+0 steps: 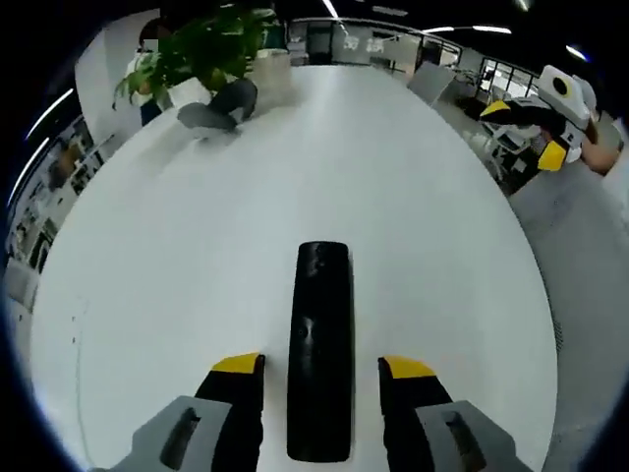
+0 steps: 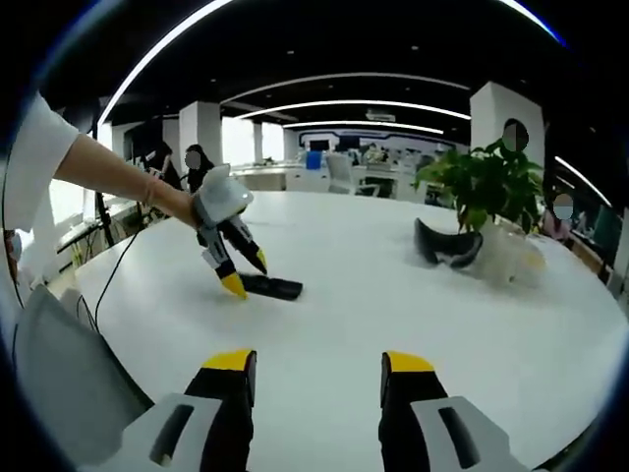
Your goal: Press the specified remote control buttons in sequence, fully releasing each button before pressing the next.
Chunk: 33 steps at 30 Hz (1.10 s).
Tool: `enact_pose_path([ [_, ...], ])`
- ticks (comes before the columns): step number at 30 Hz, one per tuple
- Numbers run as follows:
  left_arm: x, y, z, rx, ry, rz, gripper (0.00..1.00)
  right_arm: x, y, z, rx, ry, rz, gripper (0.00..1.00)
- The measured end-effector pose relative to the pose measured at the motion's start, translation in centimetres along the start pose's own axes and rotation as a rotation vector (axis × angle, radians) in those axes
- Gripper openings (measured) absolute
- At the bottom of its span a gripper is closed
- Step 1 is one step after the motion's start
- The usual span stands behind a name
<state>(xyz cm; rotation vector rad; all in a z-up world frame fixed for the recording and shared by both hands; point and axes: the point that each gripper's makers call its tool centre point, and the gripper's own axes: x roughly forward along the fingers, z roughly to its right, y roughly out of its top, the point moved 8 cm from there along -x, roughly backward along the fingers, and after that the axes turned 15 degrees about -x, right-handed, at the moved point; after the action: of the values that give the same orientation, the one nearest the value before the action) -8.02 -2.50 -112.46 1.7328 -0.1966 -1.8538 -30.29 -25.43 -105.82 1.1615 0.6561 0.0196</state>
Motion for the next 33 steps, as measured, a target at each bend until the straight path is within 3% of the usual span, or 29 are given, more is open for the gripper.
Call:
enact_pose_path([
  [7,0.1,0.4,0.1,0.064,-0.002,-0.043,0.25,0.0,-0.1,0.0,-0.004,-0.001,-0.003,0.47],
  [15,-0.1,0.3,0.3,0.036,0.025,-0.046,0.24,-0.1,0.0,0.0,0.002,0.003,0.003,0.44],
  [33,-0.2,-0.7,2.7,0.045,0.012,-0.033,0.24,-0.1,-0.3,0.0,0.000,0.008,-0.013,0.42],
])
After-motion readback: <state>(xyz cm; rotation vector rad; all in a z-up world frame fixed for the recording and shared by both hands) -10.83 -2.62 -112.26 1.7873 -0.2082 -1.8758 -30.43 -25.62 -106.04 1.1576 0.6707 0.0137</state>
